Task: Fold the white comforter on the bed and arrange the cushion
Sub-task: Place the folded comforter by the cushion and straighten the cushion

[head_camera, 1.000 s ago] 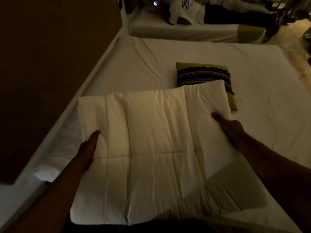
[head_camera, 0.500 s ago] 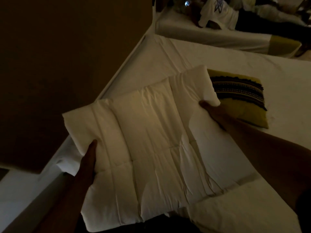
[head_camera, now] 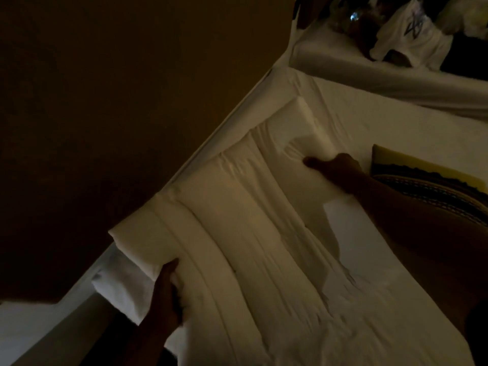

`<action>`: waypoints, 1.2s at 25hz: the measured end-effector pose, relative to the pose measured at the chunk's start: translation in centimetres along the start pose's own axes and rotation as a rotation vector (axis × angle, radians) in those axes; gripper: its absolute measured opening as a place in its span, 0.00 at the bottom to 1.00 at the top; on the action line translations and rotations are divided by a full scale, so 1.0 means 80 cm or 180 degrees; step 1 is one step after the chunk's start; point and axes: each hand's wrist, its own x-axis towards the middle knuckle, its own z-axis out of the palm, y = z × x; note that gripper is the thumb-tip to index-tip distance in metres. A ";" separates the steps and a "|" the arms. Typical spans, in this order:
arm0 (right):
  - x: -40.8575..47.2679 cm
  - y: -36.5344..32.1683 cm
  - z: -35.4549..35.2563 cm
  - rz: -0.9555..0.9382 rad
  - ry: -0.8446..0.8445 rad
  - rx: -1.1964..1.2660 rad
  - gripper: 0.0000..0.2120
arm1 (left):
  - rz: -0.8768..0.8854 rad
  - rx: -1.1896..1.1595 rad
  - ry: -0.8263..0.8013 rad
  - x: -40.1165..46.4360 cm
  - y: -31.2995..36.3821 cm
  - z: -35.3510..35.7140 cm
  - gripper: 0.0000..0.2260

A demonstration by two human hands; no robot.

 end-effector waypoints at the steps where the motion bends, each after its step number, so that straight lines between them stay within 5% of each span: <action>1: 0.020 -0.017 0.001 -0.0067 -0.0005 -0.0061 0.55 | -0.0088 -0.0070 -0.0112 0.012 0.003 0.008 0.30; 11: 0.198 -0.169 0.033 -0.0748 0.0199 -0.0832 0.57 | -0.0787 -0.0659 -0.1048 0.141 0.036 0.116 0.14; 15: 0.293 -0.217 0.062 -0.0964 0.0350 -0.1256 0.60 | -0.0679 -0.0532 -0.1149 0.183 0.052 0.168 0.17; 18: 0.357 -0.235 0.118 -0.1251 0.0662 -0.1796 0.55 | -0.0433 -0.0320 -0.0617 0.244 0.046 0.171 0.26; 21: 0.366 -0.184 0.240 -0.1777 0.0170 -0.2166 0.44 | -0.0259 -0.0121 -0.0123 0.299 0.028 0.137 0.38; 24: 0.301 -0.082 0.355 -0.1669 -0.0555 -0.2207 0.37 | -0.0147 -0.0498 0.0313 0.316 0.065 0.108 0.21; 28: 0.208 -0.006 0.418 -0.1587 -0.0167 -0.1823 0.35 | 0.0143 -0.0604 0.0383 0.370 0.134 0.063 0.35; 30: 0.170 0.015 0.422 -0.1644 0.0012 -0.1793 0.35 | 0.0371 -0.0588 0.0144 0.393 0.158 0.066 0.32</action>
